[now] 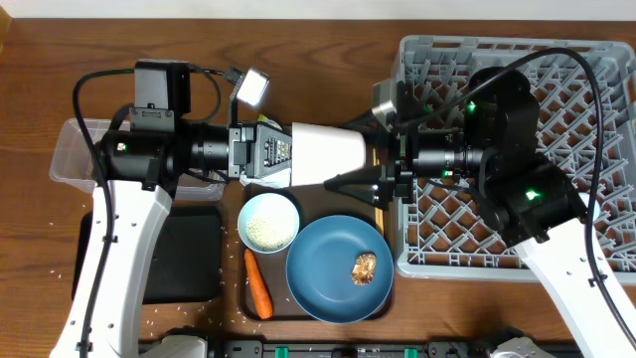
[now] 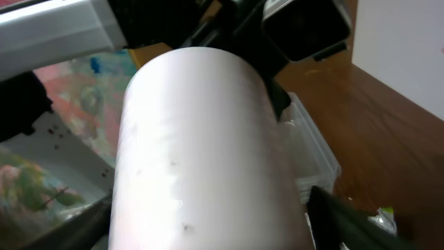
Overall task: Sort waste into correct bins and load items into the dishwasher rack
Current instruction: 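Hand pink cup from left gripper to right gripper, then carry pink cup with right gripper and place it in rack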
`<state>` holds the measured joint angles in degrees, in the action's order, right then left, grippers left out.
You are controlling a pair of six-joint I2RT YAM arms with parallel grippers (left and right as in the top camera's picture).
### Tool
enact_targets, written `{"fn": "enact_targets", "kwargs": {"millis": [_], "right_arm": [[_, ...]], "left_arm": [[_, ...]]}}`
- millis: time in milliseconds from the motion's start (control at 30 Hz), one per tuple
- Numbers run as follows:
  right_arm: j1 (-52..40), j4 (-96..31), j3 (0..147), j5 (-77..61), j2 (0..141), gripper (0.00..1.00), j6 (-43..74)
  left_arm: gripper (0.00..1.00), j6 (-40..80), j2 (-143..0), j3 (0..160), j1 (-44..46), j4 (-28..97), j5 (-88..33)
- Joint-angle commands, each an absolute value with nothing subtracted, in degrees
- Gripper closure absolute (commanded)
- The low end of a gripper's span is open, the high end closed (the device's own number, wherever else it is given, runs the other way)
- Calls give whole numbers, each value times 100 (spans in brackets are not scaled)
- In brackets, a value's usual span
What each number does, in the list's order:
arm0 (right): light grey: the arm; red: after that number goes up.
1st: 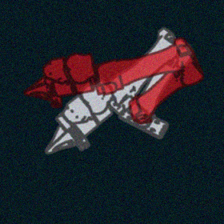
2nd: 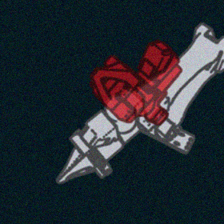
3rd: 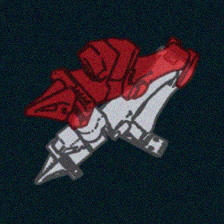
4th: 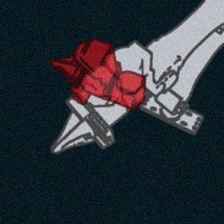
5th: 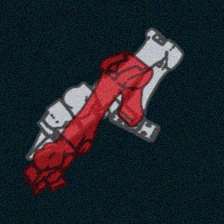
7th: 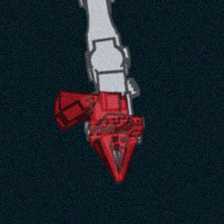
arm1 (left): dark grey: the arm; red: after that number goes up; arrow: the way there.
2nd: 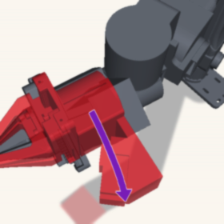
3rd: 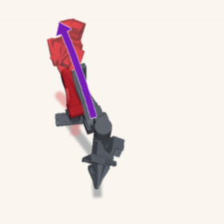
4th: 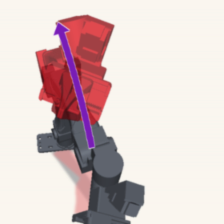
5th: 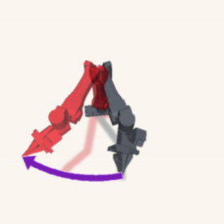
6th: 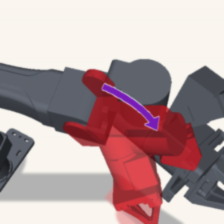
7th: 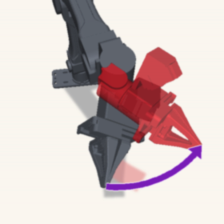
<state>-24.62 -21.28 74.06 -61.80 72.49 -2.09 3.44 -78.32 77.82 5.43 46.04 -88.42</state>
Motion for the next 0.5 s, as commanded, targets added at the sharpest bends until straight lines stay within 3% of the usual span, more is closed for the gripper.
{"fn": "enact_targets", "kwargs": {"millis": [0,100,267,467], "right_arm": [[-2536,-2123,7408,-6499,7264,39,-220],[-2536,-2141,7408,-6501,7264,48,-217],[-2506,-2165,7408,-6493,7260,49,-220],[-2152,-2362,7408,-6473,7155,53,-132]], "left_arm": [[94,392,-7773,7889,558,4576,-9008],[94,392,-7773,7889,558,4574,-8997],[93,392,-7773,7889,558,4574,-8997],[49,395,-7773,7889,554,4440,-8967]]}}
